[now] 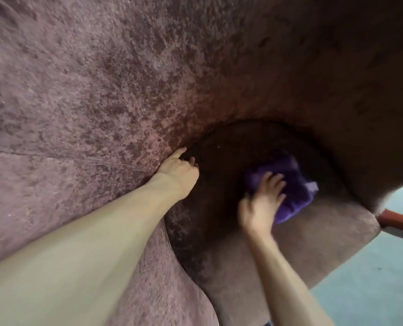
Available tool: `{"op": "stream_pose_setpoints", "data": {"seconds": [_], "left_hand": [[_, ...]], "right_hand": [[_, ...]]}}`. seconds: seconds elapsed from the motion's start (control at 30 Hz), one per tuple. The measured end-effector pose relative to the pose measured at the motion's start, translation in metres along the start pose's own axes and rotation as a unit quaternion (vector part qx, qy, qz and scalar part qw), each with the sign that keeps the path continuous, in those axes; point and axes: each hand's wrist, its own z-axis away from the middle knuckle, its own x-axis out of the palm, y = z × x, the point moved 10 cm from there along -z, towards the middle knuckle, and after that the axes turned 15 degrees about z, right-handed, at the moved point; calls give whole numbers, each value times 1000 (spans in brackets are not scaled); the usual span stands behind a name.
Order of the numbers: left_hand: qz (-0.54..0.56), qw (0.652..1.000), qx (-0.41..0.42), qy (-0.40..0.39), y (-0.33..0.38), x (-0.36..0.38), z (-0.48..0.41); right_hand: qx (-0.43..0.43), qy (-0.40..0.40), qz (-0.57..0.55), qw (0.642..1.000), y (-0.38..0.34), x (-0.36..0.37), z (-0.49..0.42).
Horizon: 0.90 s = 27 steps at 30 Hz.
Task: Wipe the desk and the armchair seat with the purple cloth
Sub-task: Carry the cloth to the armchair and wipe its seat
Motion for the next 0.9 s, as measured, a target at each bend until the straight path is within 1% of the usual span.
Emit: {"op": "stream_pose_setpoints", "data": {"seconds": [0.03,0.07,0.1,0.13,0.17,0.2,0.23,0.27,0.37,0.4,0.43,0.5,0.57,0.6,0.63,0.67,0.73,0.8,0.83,0.87,0.9], "left_hand": [[60,998,-12,11,-3,-3,-3],[144,989,-33,34,-7,-11,-6],[239,967,-59,67,-15,-22,-8],[322,938,-77,105,-23,-35,-11],[375,913,-83,138,-30,-47,-15],[399,900,-83,151,-33,-53,-19],[403,901,-78,144,-33,-54,-23],[393,909,-66,119,-30,-51,-25],[332,942,-40,28,-20,-26,-24],[316,948,-40,12,-19,-20,-24],[305,951,-40,4,-18,-17,-24],[298,954,-40,6,-18,-17,-24],[295,955,-41,8,-17,-17,-21],[297,954,-43,3,-17,-15,-20],[301,952,-47,-1,-17,-13,-19],[307,950,-52,-6,-17,-12,-19],[319,946,-56,-10,-16,-11,-21],[324,944,-61,-7,-15,-10,-23],[328,942,-65,-3,-16,-10,-24],[337,939,-70,1,-17,-10,-25],[353,932,-75,2,-19,-10,-27]], "right_hand": [[-19,7,36,999,-22,10,3],[-44,19,55,997,-40,16,8],[-85,35,63,994,-55,23,17],[-143,45,61,987,-72,32,32],[-215,44,58,974,-89,44,52],[-292,23,68,954,-106,59,76],[-362,8,91,928,-119,74,99],[-412,4,121,903,-126,83,115],[-505,22,203,839,-115,91,119],[-530,37,234,815,-102,90,119],[-543,54,254,798,-84,88,117],[-549,60,286,783,-40,85,115],[-538,41,312,782,7,82,113],[-525,38,321,787,31,77,110],[-503,38,327,799,52,68,103],[-469,37,326,820,71,58,96],[-367,33,297,881,100,43,87],[-241,21,237,941,106,45,89],[-175,16,188,966,100,52,92],[-99,-7,119,988,92,62,94],[-23,-38,39,998,79,70,97]]}}
